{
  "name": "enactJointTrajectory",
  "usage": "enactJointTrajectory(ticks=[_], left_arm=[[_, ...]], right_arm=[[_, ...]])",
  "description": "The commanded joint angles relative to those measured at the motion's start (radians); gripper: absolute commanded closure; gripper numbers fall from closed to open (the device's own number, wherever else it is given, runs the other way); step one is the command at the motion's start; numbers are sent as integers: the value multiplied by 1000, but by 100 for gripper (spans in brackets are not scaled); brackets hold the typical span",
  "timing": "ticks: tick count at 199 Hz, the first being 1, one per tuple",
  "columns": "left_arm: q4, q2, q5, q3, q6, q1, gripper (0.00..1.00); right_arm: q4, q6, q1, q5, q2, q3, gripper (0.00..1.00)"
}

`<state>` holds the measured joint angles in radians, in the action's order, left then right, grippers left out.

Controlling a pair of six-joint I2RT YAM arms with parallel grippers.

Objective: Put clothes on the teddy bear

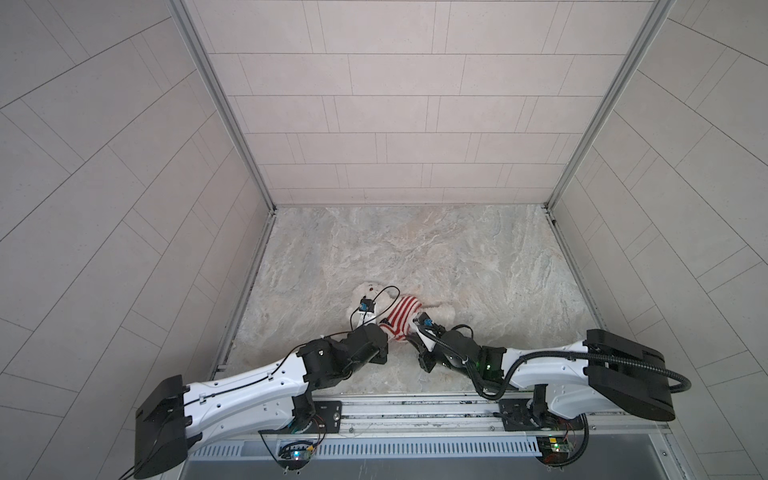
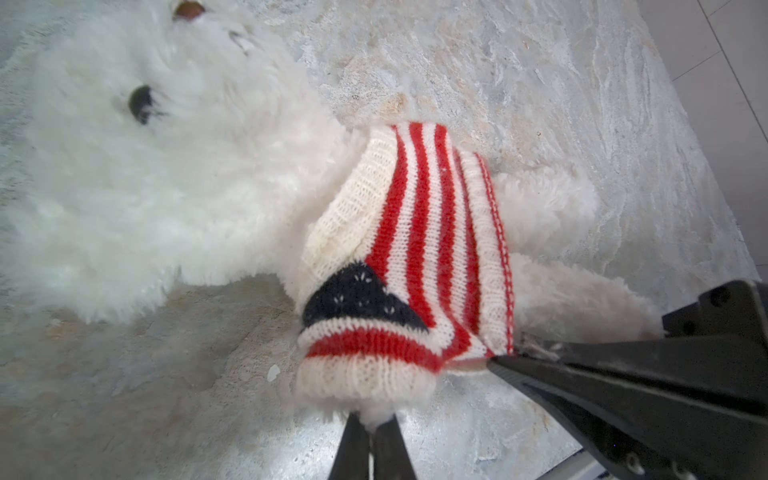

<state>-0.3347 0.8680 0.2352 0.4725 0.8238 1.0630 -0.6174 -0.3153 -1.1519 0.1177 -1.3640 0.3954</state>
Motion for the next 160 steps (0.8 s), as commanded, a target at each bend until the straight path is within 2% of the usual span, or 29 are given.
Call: enactJointTrajectory(ticks=[1, 45, 74, 90, 119, 137, 160], left_arm=[[-44, -49, -84, -35, -88, -54, 100], [-58, -117, -177, -48, -176, -64, 100], [-19, -107, -257, -49, -204, -63, 100], [-3, -101, -255, -53, -198, -63, 100], [27, -104, -240, -68, -180, -64, 100], [36, -96, -234, -77, -168, -64, 100], [57, -98, -202, -117, -123, -64, 100]], right_arm=[[20, -10, 1, 69, 29, -28, 100], [27, -45, 27, 121, 38, -55, 100], [-126, 2, 27, 29, 66, -97, 100], [-160, 41, 27, -38, 107, -108, 86], [-40, 125, 26, -153, 248, -91, 68], [124, 146, 26, -134, 332, -46, 56], [295, 178, 30, -71, 361, 37, 49]])
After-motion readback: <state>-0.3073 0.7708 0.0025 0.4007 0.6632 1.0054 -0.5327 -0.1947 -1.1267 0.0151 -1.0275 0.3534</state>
